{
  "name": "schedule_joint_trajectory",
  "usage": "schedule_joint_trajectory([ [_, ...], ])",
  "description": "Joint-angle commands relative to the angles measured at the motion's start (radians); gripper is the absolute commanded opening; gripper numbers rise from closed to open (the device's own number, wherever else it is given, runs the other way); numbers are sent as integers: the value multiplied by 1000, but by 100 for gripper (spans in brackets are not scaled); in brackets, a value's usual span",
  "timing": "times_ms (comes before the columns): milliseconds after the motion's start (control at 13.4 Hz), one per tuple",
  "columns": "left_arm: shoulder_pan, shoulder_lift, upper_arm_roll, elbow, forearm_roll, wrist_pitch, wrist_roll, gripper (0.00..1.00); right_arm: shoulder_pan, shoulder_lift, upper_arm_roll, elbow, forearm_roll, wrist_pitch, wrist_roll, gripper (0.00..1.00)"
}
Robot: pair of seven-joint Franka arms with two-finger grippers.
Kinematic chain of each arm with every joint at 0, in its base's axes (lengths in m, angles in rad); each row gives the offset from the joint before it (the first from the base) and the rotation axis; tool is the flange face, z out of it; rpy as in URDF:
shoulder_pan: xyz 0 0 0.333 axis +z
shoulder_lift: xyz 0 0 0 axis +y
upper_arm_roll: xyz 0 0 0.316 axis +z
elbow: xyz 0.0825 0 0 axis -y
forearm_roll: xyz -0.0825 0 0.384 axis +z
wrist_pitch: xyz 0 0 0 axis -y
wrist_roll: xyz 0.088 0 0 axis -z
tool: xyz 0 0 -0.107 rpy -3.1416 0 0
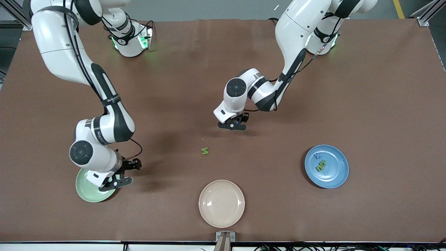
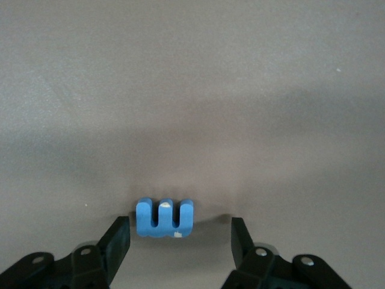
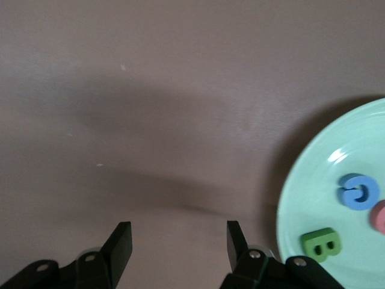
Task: Sort upper and lower case letters into plates
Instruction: 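Reach the blue m with the left gripper while the right gripper reaches M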
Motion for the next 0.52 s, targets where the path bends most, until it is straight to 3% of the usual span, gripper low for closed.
schedule_joint_trajectory([
  [0, 1, -15, -3, -26, 14, 7, 23, 73, 40, -49, -3, -38, 19, -21, 107, 72],
  [299, 1, -18, -2, -51, 14, 7, 72, 58, 118, -55, -1, -38, 19, -19, 274, 72],
  [449, -2, -17, -2, -49, 14, 6, 70, 23, 164, -55, -3, -38, 19, -13, 364, 72],
])
